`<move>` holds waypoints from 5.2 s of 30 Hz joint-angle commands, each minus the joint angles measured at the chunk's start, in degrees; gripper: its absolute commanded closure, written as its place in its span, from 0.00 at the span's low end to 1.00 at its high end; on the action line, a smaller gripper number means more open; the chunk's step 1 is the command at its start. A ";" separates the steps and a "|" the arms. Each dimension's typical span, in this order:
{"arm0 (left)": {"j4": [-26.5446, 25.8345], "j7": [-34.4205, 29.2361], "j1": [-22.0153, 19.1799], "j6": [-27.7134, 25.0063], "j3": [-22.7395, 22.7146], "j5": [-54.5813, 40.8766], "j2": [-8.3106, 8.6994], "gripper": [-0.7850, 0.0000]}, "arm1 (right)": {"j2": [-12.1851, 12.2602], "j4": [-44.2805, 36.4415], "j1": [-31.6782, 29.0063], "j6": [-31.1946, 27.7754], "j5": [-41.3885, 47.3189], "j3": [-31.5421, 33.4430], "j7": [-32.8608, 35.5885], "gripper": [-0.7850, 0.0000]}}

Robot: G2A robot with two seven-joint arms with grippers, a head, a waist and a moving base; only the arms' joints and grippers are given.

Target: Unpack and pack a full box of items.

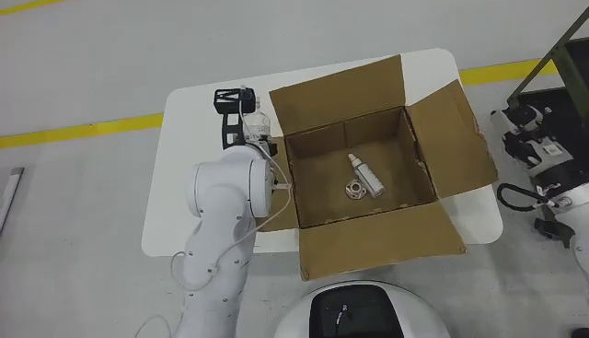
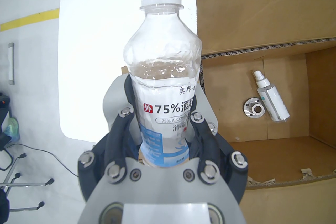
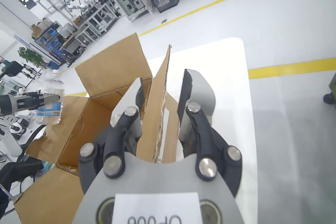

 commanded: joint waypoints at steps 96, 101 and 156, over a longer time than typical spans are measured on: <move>10.94 11.28 18.75 -18.77 -18.66 12.72 -2.25 0.00 | -0.35 4.91 10.87 -5.37 -7.32 -17.14 14.15 1.00; 9.72 10.64 18.75 -18.61 -18.40 12.43 -2.26 0.00 | -0.02 6.80 18.01 -8.29 -9.24 -22.49 27.67 1.00; 9.72 10.64 18.75 -18.61 -18.40 12.43 -2.26 0.00 | -5.98 22.92 50.75 9.30 -33.10 -56.04 55.99 1.00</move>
